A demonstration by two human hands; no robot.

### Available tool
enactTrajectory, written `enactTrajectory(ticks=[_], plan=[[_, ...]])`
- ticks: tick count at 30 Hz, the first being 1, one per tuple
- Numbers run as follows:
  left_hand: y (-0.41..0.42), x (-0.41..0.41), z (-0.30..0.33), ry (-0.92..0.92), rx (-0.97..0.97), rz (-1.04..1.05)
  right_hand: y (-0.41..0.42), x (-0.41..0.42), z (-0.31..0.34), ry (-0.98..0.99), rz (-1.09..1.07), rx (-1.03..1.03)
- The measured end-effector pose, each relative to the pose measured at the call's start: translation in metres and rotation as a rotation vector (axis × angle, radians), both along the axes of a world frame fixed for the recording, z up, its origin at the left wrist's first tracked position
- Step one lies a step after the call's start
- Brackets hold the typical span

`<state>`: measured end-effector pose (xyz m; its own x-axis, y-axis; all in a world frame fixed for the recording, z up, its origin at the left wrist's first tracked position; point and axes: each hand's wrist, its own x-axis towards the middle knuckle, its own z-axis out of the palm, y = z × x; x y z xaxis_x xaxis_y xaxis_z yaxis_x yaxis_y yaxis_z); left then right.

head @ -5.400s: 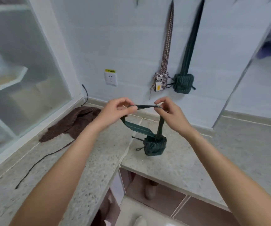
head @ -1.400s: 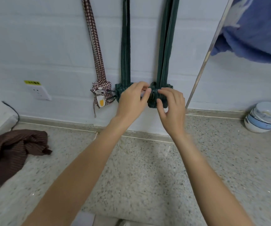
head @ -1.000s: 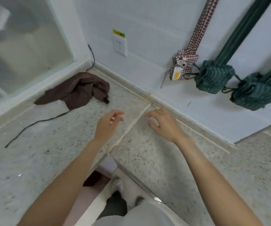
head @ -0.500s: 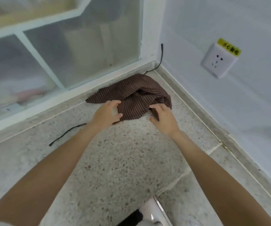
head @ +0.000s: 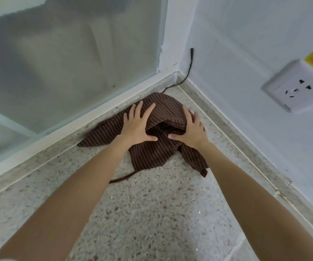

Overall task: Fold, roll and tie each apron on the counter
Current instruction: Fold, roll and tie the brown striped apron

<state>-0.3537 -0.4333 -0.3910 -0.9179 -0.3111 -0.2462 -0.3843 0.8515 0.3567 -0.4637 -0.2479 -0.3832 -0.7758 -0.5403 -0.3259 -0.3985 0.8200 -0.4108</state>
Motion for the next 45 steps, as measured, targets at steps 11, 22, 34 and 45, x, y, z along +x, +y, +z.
enactTrajectory(ticks=[11,22,34,45], plan=[[0.028,0.037,0.004,0.162,0.275,0.057,0.046,0.029,0.016,0.185,0.303,-0.186],[0.101,0.126,0.104,0.306,-0.002,-0.338,0.154,0.122,0.124,0.415,0.832,-0.184],[0.275,0.273,0.159,0.108,0.367,-0.062,0.295,0.249,0.156,0.58,1.006,-0.32],[0.377,0.392,0.191,0.486,0.223,-0.087,0.366,0.33,0.164,-0.322,0.845,-0.313]])
